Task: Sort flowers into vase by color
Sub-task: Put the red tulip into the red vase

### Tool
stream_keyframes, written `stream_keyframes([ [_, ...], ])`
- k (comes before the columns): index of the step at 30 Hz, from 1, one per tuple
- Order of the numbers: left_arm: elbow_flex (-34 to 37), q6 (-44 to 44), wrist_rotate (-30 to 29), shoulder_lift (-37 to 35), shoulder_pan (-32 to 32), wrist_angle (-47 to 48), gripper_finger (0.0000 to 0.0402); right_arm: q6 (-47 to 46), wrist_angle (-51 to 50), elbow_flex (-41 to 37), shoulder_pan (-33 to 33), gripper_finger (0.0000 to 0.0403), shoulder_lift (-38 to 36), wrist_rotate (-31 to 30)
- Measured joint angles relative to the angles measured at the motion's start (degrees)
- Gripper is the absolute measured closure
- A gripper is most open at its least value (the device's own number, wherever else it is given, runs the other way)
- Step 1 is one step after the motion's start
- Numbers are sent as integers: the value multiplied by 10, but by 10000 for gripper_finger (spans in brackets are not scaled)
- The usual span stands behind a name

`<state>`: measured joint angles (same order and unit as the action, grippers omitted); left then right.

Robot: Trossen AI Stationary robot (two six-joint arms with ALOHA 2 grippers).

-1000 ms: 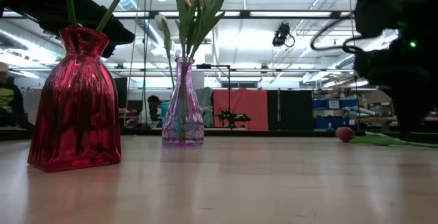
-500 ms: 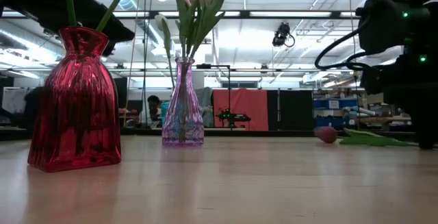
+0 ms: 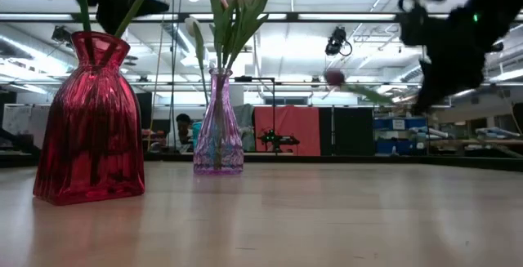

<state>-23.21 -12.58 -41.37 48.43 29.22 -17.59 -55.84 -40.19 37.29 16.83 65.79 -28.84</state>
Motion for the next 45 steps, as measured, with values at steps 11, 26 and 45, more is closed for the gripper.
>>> stream_keyframes([
  [11, -105, 28, 84, 9, -38, 37, 178, 376, 455, 1, 44, 397, -72, -60],
  [26, -196, 101, 203, 153, -107, -64, 179, 552, 792, 69, -15, 396, 165, 139],
  [45, -199, 122, 216, 214, -128, -124, 267, 619, 796, 197, -28, 385, 288, 139],
])
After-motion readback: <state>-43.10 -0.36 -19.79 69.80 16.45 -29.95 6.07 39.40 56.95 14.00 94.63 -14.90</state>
